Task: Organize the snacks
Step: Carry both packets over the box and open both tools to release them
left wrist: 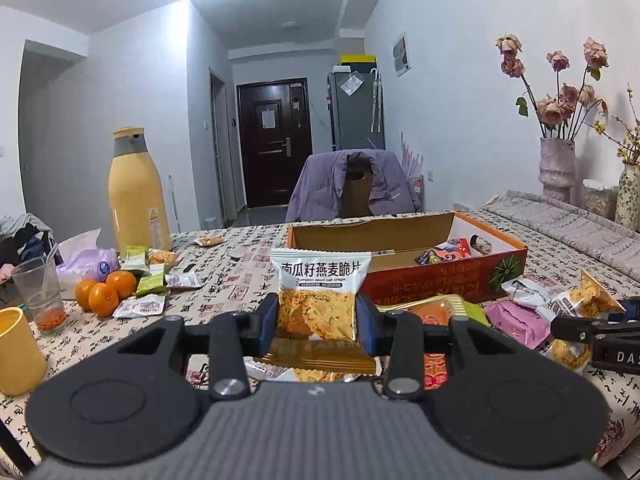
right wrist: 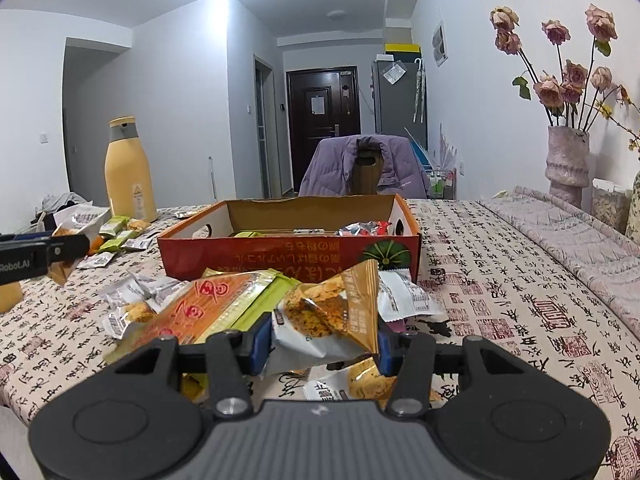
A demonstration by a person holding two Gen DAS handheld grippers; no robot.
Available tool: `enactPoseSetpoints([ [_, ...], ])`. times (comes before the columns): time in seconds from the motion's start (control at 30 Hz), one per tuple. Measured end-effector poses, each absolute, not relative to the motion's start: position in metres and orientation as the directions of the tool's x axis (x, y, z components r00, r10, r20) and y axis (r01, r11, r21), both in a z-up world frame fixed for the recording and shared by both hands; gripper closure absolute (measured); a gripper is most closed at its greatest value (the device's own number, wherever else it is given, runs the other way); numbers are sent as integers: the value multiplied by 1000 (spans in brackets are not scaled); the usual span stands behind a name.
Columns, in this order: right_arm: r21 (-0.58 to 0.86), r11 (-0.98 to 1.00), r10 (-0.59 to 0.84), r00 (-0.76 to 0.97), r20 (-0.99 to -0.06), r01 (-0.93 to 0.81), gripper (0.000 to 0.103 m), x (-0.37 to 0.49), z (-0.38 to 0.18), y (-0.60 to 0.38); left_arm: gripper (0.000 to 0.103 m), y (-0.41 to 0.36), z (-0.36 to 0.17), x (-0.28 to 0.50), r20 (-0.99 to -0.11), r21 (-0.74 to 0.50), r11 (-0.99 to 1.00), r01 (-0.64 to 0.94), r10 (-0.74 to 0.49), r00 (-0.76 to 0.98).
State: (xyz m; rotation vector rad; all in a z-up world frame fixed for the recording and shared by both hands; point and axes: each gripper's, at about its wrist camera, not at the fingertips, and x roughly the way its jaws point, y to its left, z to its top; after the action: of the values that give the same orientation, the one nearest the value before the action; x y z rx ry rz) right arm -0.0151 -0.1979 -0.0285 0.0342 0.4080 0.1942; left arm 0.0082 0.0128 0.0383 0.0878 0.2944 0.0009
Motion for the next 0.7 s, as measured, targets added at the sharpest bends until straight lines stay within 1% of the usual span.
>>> enactPoseSetpoints([
  [0.37,74,981,196,909,-367,-182,54,10,-17,-199,62,11,41,31,-298,80,997,11,13,954],
  [0.7,54,980,199,922,-333,-192,54,58,3,-199,62,6,58,81,-286,58,998,7,10,958],
])
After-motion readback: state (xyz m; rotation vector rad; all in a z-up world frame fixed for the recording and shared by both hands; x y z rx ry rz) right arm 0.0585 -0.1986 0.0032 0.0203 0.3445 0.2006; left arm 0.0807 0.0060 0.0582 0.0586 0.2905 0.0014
